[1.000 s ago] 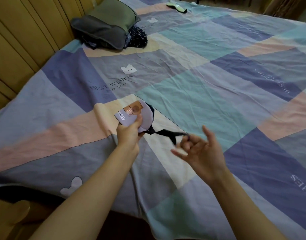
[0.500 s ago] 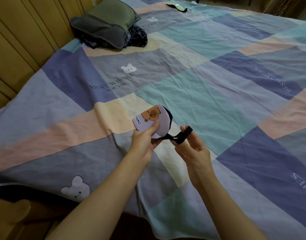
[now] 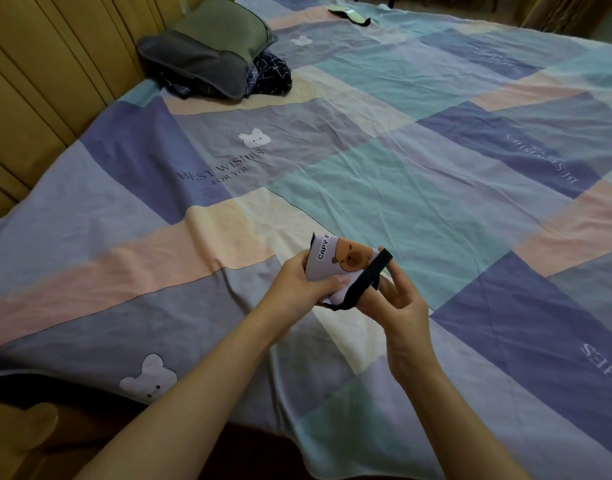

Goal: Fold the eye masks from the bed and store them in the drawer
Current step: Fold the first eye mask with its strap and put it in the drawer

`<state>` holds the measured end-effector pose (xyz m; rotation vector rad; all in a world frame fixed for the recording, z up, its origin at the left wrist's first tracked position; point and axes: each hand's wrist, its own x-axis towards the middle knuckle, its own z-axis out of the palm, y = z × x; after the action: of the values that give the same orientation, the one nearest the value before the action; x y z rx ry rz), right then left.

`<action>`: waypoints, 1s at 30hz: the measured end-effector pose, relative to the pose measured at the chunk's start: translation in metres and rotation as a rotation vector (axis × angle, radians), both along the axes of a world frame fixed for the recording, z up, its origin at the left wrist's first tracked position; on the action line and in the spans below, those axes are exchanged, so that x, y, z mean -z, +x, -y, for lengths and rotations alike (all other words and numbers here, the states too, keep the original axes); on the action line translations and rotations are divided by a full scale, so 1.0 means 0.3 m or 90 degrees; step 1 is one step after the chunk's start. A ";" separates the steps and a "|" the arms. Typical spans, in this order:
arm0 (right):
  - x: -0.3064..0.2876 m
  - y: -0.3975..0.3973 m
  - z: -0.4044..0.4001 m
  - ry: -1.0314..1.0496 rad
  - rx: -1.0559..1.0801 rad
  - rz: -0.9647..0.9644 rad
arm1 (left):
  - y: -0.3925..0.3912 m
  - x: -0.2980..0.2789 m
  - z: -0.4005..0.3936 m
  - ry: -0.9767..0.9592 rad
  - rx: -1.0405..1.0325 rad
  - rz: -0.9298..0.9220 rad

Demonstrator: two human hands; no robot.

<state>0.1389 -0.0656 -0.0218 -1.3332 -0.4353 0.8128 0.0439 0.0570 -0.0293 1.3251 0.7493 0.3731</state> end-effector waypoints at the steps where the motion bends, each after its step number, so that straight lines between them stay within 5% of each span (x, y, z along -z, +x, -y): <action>1: -0.005 0.010 0.000 -0.002 -0.011 0.022 | -0.005 -0.006 -0.003 0.007 0.026 0.000; 12: -0.019 0.057 -0.006 -0.024 -0.136 0.098 | -0.037 -0.021 -0.005 0.008 0.140 -0.033; 23: -0.019 0.006 -0.041 -0.060 -0.071 0.109 | -0.051 0.007 0.041 -0.056 0.124 0.032; 27: -0.017 0.024 -0.035 -0.118 -0.029 0.230 | -0.097 0.039 -0.016 -0.003 0.095 -0.014; 30: -0.056 0.046 -0.023 -0.062 -0.142 0.342 | -0.131 0.051 -0.051 0.013 0.107 -0.062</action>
<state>0.1527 -0.0587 -0.0048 -1.6120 -0.9914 0.6541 0.0047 0.0721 -0.0446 1.4222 0.7099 0.1828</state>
